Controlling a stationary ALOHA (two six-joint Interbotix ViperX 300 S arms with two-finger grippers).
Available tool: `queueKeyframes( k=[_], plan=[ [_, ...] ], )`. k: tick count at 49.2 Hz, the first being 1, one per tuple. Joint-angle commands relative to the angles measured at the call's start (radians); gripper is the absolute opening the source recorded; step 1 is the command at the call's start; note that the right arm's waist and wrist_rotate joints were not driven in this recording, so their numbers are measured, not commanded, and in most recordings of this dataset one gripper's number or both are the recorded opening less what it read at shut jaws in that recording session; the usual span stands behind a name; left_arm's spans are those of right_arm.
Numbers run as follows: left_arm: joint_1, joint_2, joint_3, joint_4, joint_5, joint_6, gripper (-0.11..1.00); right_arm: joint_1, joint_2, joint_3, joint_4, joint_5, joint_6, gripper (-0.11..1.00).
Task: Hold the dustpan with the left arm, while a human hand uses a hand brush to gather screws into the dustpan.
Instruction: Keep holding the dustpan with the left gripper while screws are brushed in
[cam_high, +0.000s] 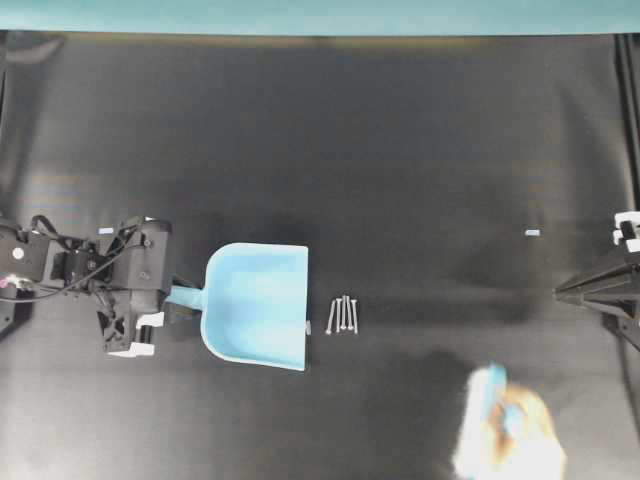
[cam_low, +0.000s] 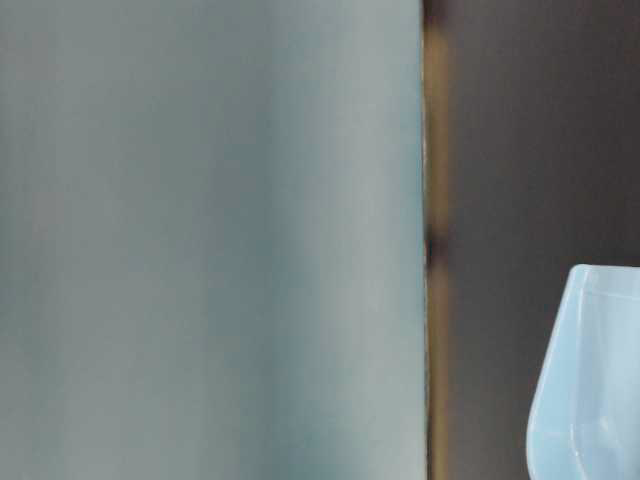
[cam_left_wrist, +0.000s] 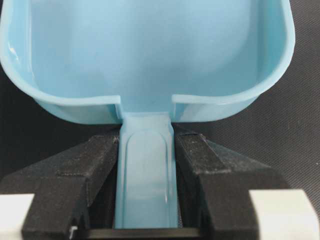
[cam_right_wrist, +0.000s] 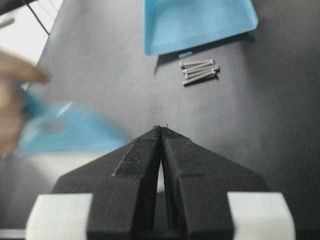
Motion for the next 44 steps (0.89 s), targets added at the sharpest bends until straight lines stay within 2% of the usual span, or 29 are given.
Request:
queueKeyframes(
  k=[1, 27, 44],
  plan=[
    [0.008, 0.009, -0.021, 0.003, -0.003, -0.002, 0.28, 0.000, 0.005, -0.011, 0.002, -0.005, 0.000, 0.00],
    [0.041, 0.048, -0.060, 0.003, 0.054, 0.009, 0.28, 0.000, 0.005, -0.009, 0.002, -0.005, 0.000, 0.00],
    [0.057, 0.081, -0.127, 0.003, 0.169, 0.035, 0.29, 0.000, 0.005, -0.009, 0.003, -0.005, 0.000, 0.00]
  ],
)
